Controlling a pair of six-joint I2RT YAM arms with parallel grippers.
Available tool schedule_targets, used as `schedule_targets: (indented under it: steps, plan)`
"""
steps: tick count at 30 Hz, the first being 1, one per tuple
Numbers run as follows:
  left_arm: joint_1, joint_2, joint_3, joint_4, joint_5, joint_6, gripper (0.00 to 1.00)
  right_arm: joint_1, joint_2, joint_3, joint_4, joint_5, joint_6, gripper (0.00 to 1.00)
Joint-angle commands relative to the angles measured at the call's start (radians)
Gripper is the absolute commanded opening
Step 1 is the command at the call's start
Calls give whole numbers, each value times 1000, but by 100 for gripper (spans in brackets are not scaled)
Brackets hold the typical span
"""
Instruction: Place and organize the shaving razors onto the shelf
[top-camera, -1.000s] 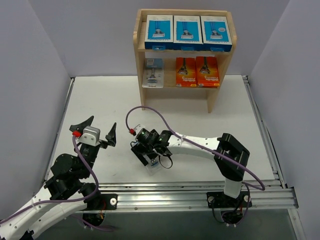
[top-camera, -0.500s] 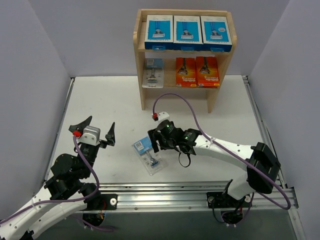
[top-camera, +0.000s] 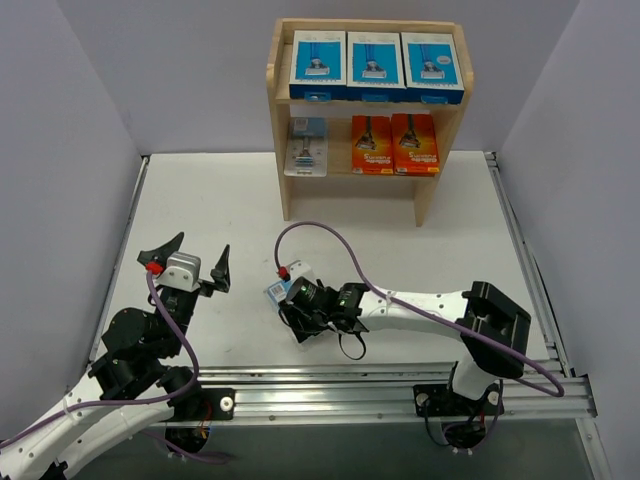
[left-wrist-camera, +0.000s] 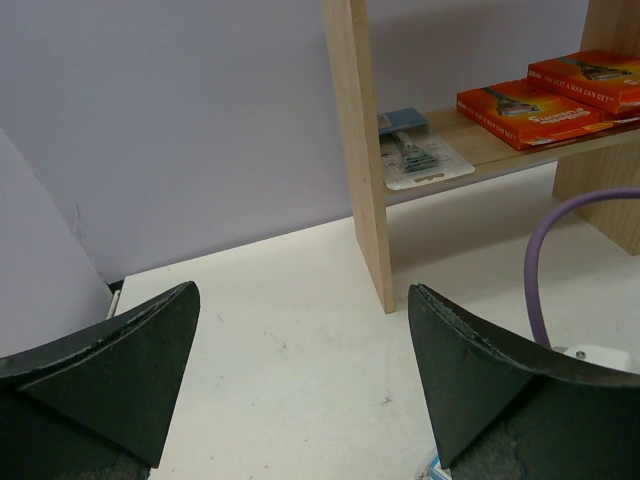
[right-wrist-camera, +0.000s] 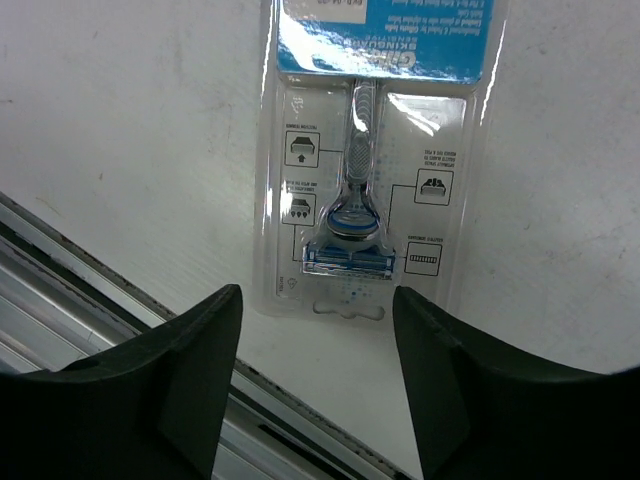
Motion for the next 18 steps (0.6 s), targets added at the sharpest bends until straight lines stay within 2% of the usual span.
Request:
schedule_targets:
  steps: [1, 18]
  plan:
    - [-2, 3, 31, 30, -11, 10, 94, 11, 23, 13, -40, 11, 10, 60]
    - [-2, 4, 31, 28, -4, 8, 94, 13, 132, 3, -15, 30, -2, 60]
